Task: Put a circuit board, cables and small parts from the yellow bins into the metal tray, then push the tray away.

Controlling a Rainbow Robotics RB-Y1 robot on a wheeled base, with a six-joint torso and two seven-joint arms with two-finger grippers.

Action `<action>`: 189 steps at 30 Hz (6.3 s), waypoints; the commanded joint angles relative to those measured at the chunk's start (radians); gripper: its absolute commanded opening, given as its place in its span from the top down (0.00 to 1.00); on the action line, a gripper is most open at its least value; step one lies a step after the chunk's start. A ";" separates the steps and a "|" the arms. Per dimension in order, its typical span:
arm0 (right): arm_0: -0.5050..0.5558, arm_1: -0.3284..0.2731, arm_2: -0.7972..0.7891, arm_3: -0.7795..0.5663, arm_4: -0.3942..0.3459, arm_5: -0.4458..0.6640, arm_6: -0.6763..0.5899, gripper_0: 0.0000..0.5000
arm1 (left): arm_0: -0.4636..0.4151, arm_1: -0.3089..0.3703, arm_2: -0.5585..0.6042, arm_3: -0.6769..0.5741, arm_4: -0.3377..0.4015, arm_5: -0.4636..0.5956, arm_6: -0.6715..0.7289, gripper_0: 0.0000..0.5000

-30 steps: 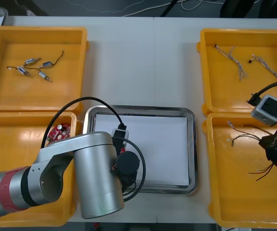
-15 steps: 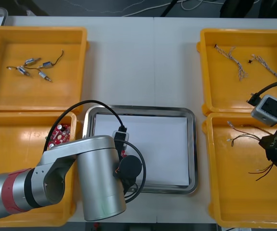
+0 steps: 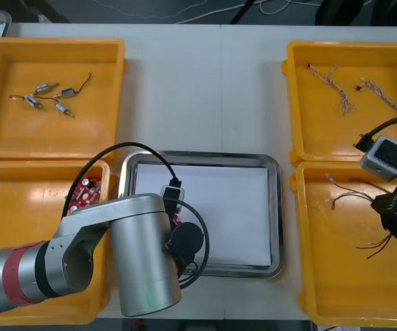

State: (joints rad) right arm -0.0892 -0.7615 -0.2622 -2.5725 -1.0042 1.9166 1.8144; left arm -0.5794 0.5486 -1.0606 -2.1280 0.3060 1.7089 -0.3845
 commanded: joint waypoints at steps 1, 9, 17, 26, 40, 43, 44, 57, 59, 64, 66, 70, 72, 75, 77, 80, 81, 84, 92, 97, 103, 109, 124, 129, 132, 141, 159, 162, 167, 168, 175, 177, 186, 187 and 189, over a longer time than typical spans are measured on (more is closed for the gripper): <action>-0.018 -0.036 0.009 -0.005 0.004 0.003 0.011 1.00 | -0.031 -0.029 0.060 -0.030 0.021 0.005 0.055 0.01; -0.018 -0.036 0.009 -0.005 0.004 0.003 0.011 1.00 | -0.040 -0.007 0.157 -0.061 0.077 0.023 0.044 0.00; -0.018 -0.036 0.009 -0.005 0.004 0.003 0.011 1.00 | -0.066 0.031 0.291 -0.119 0.196 0.087 0.039 0.00; -0.018 -0.036 0.009 -0.005 0.004 0.003 0.011 1.00 | -0.069 0.113 0.398 -0.130 0.220 0.107 0.033 0.00; -0.032 -0.027 0.054 0.000 -0.007 0.003 0.022 1.00 | -0.085 0.189 0.669 0.031 0.329 0.109 -0.137 0.00; -0.063 -0.032 0.106 0.000 -0.010 0.003 0.026 1.00 | -0.105 0.191 0.702 0.083 0.332 0.109 -0.168 0.00; -0.072 -0.035 0.118 -0.002 -0.010 0.003 0.028 1.00 | -0.108 0.191 0.709 0.092 0.331 0.109 -0.175 0.00; -0.337 -0.061 0.462 -0.005 0.033 0.003 0.049 1.00 | -0.151 0.197 0.838 0.263 0.312 0.110 -0.261 0.00; -0.376 -0.061 0.526 0.005 0.047 0.003 0.051 1.00 | -0.155 0.198 0.861 0.292 0.308 0.110 -0.287 0.00; -0.451 -0.055 0.676 0.051 0.078 -0.056 0.051 1.00 | -0.165 0.202 0.893 0.353 0.275 0.095 -0.327 0.00; -0.471 -0.048 0.735 0.069 0.091 -0.082 0.051 1.00 | -0.168 0.202 0.900 0.376 0.263 0.077 -0.335 0.00; -0.509 -0.027 0.821 0.098 0.113 -0.102 0.049 1.00 | -0.178 0.202 0.915 0.411 0.254 0.043 -0.355 0.00; -0.543 -0.005 0.876 0.118 0.133 -0.100 0.046 1.00 | -0.181 0.200 0.927 0.430 0.243 0.032 -0.389 0.00; -0.584 0.025 0.940 0.153 0.164 -0.102 0.045 1.00 | -0.180 0.200 0.946 0.445 0.229 0.023 -0.432 0.00; -0.604 0.044 0.979 0.178 0.184 -0.102 0.043 1.00 | -0.180 0.200 0.958 0.453 0.222 0.021 -0.455 0.00; -0.635 0.070 1.038 0.218 0.216 -0.113 0.040 1.00 | -0.180 0.200 0.979 0.462 0.212 0.021 -0.490 0.00; -0.642 0.080 1.057 0.233 0.226 -0.123 0.039 1.00 | -0.180 0.200 0.989 0.468 0.212 0.018 -0.501 0.00; -0.655 0.103 1.101 0.276 0.248 -0.165 0.037 1.00 | -0.180 0.198 1.005 0.482 0.214 0.002 -0.511 0.00; -0.670 0.133 1.210 0.362 0.285 -0.281 0.031 1.00 | -0.180 0.200 1.058 0.528 0.212 -0.029 -0.648 0.00; -0.670 0.133 1.250 0.413 0.294 -0.307 0.033 1.00 | -0.180 0.195 1.093 0.560 0.209 -0.051 -0.749 0.00; -0.670 0.133 1.273 0.462 0.302 -0.312 0.037 1.00 | -0.180 0.192 1.116 0.608 0.196 -0.094 -0.817 0.00; -0.667 0.145 1.308 0.500 0.352 -0.367 0.029 1.00 | -0.180 0.191 1.140 0.671 0.196 -0.149 -0.832 0.00; -0.667 0.171 1.302 0.505 0.383 -0.343 0.002 0.12 | -0.198 0.186 1.225 0.855 0.205 -0.279 -0.751 0.00; -0.666 0.171 1.275 0.479 0.380 -0.287 -0.001 0.01 | -0.200 0.186 1.225 0.856 0.205 -0.284 -0.665 0.00; -0.666 0.168 1.246 0.451 0.371 -0.252 -0.009 0.01 | -0.200 0.186 1.217 0.856 0.203 -0.287 -0.623 0.00; -0.649 0.142 1.126 0.396 0.300 -0.223 -0.040 0.00 | -0.200 0.152 1.203 0.892 0.183 -0.347 -0.593 0.00; -0.609 0.060 0.745 0.368 0.096 -0.169 -0.098 0.00 | -0.217 0.056 1.219 0.921 0.045 -0.419 -0.562 0.00; -0.587 0.044 0.672 0.347 0.065 -0.145 -0.110 0.00 | -0.224 0.039 1.228 0.921 0.027 -0.419 -0.557 0.00; -0.547 0.013 0.552 0.299 0.010 -0.079 -0.187 0.00 | -0.226 0.014 1.231 0.922 -0.012 -0.437 -0.550 0.00; -0.538 0.004 0.528 0.284 0.006 -0.067 -0.205 0.00 | -0.226 0.011 1.232 0.922 -0.019 -0.439 -0.547 0.00; -0.468 -0.050 0.397 0.225 -0.024 -0.019 -0.311 0.00 | -0.226 -0.010 1.249 0.950 -0.047 -0.492 -0.550 0.00; -0.437 -0.070 0.345 0.219 -0.044 -0.008 -0.357 0.00 | -0.226 -0.015 1.255 0.987 -0.062 -0.546 -0.557 0.00; -0.317 -0.107 0.187 0.221 0.006 -0.002 -0.428 0.00 | -0.238 -0.015 1.260 1.045 -0.068 -0.589 -0.573 0.00; -0.303 -0.107 0.169 0.225 0.018 -0.002 -0.432 0.00 | -0.238 -0.016 1.259 1.050 -0.065 -0.589 -0.574 0.00; -0.280 -0.107 0.140 0.242 0.041 -0.002 -0.440 0.00 | -0.241 -0.016 1.259 1.062 -0.065 -0.589 -0.574 0.00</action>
State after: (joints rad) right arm -0.4139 -0.8308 -0.0579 -2.3258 -0.9893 1.9085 1.4140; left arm -0.7668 0.5441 0.1722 -1.0694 0.2461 1.1321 -0.9564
